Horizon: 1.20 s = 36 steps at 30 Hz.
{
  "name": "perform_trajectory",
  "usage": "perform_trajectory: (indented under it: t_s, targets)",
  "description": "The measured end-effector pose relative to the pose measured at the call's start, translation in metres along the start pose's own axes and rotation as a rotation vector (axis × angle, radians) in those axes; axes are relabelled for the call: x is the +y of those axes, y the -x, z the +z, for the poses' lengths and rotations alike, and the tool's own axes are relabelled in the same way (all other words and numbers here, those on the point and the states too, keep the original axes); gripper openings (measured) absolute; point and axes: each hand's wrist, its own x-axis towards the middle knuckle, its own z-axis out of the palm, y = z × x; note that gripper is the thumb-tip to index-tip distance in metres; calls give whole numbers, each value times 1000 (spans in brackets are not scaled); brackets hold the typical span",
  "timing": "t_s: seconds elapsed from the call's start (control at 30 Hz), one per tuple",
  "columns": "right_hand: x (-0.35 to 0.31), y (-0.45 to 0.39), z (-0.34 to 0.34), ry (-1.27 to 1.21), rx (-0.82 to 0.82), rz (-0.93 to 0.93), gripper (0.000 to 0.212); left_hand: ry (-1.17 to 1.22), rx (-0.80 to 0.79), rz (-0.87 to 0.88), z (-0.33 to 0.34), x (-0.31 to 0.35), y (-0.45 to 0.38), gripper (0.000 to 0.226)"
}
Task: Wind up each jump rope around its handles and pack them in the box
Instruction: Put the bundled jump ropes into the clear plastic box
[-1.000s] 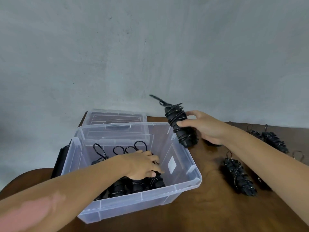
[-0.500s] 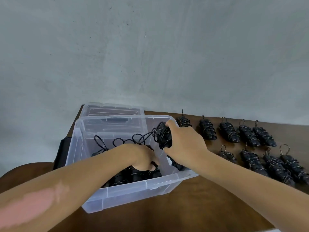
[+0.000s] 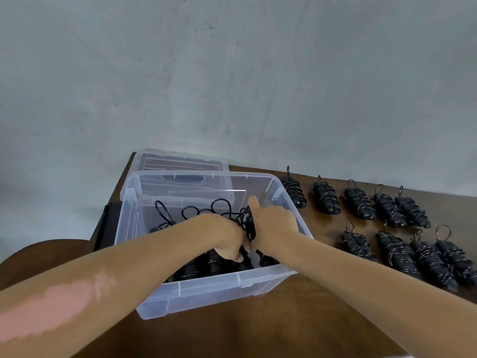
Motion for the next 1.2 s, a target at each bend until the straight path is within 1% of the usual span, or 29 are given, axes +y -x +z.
perform_trajectory:
  t_s: [0.13, 0.2, 0.27, 0.33, 0.43, 0.5, 0.57, 0.63, 0.7, 0.73, 0.8, 0.9, 0.93, 1.03, 1.13, 1.2]
  targets:
    - [-2, -5, 7, 16, -41, -49, 75, -37, -21, -1, 1, 1, -1, 55]
    - [2, -5, 5, -45, -81, -70, 65, -52, -30, -7, 0, 3, 1, 56]
    - [9, -4, 0, -148, -167, -88, 58, -69, -36, -15, -1, 5, 3, 57]
    - [14, -3, -4, -198, -214, -100, 58, -74, -38, -17, -2, 7, 5, 57]
    - [11, -4, -4, -135, -172, -114, 61, -91, -41, -20, -4, 8, 8, 56]
    - [9, -8, -4, -120, -187, -134, 63, -98, -35, -21, -4, 8, 10, 55]
    - [8, -11, -4, -131, -218, -166, 62, -92, -23, -22, -5, 9, 12, 54]
    - [6, -11, -2, -118, -216, -204, 61, -92, -9, -19, -6, 9, 15, 53]
    - [3, -8, 1, -116, -233, -231, 56, -100, 6, -16, -7, 10, 17, 52]
    - [3, -6, 3, -136, -264, -236, 58, -105, 9, -20, -7, 10, 18, 51]
    - [5, -1, 6, -190, -316, -245, 69, -106, 11, -25, -7, 10, 18, 53]
    - [8, -2, 13, -236, -305, -183, 94, -71, 25, -13, -5, 8, 15, 56]
    - [7, -4, 15, -230, -300, -163, 93, -59, 37, -7, -3, 7, 14, 56]
    - [7, -8, 14, -210, -317, -168, 61, -31, 71, 6, 5, 4, 15, 56]
    - [6, -15, 9, -148, -382, -207, 39, -76, 98, 3, 9, 5, 17, 54]
    - [5, -22, 10, -111, -398, -225, 15, -103, 102, 7, 9, 6, 17, 51]
